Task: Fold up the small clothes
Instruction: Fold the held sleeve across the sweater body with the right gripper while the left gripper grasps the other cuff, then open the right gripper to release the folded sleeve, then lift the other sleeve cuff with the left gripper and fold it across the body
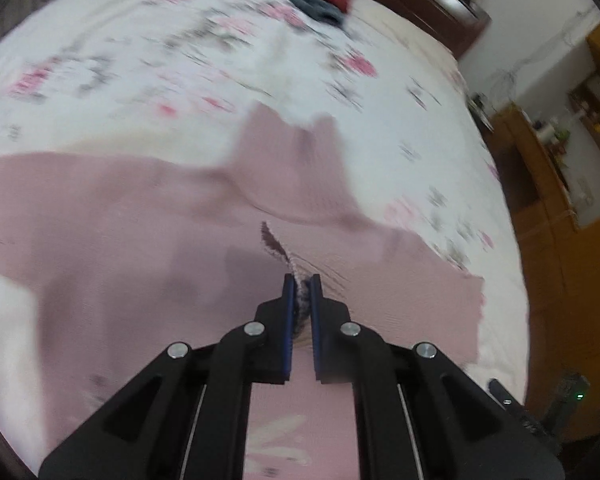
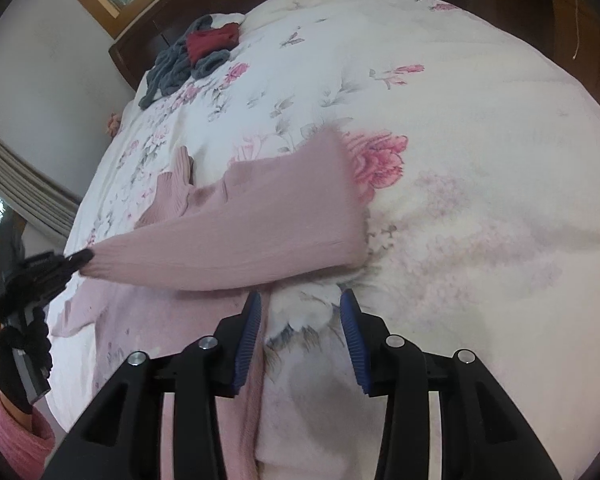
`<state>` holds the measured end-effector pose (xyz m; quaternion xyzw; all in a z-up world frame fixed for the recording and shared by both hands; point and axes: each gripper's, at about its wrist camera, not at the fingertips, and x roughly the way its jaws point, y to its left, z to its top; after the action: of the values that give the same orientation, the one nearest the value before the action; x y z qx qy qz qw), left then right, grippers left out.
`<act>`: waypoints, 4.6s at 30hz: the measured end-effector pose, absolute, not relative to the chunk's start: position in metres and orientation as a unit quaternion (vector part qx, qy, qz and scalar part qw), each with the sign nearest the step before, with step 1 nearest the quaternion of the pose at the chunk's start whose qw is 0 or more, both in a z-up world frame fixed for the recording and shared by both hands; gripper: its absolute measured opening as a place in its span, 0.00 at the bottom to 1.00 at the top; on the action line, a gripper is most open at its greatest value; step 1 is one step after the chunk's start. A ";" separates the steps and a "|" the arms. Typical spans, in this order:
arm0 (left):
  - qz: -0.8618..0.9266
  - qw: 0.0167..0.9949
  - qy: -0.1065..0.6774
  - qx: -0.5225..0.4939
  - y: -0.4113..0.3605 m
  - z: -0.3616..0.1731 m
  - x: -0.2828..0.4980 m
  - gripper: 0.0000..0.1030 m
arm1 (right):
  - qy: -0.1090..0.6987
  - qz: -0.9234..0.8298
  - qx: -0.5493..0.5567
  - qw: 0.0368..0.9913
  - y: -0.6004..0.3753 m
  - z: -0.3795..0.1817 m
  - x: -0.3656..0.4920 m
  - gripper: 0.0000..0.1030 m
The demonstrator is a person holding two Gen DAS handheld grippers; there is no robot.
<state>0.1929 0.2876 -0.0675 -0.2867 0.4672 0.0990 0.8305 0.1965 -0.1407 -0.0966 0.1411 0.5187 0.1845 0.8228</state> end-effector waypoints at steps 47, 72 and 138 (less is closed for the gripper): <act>0.148 0.791 0.568 -0.171 0.335 -0.182 0.206 0.33 | 0.618 0.173 0.002 0.767 0.025 -0.170 0.241 0.36; 0.194 0.795 0.524 -0.235 0.446 -0.131 0.113 0.48 | 0.598 0.207 -0.014 0.774 0.084 -0.126 0.203 0.54; 0.074 0.862 0.398 -0.306 0.359 -0.108 0.156 0.10 | 0.601 0.239 -0.018 0.762 0.085 -0.154 0.178 0.59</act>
<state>0.1561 0.3587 -0.1077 -0.3058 0.3982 0.0742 0.8616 0.1783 0.0850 -0.1538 -0.0182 0.6010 0.2393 0.7624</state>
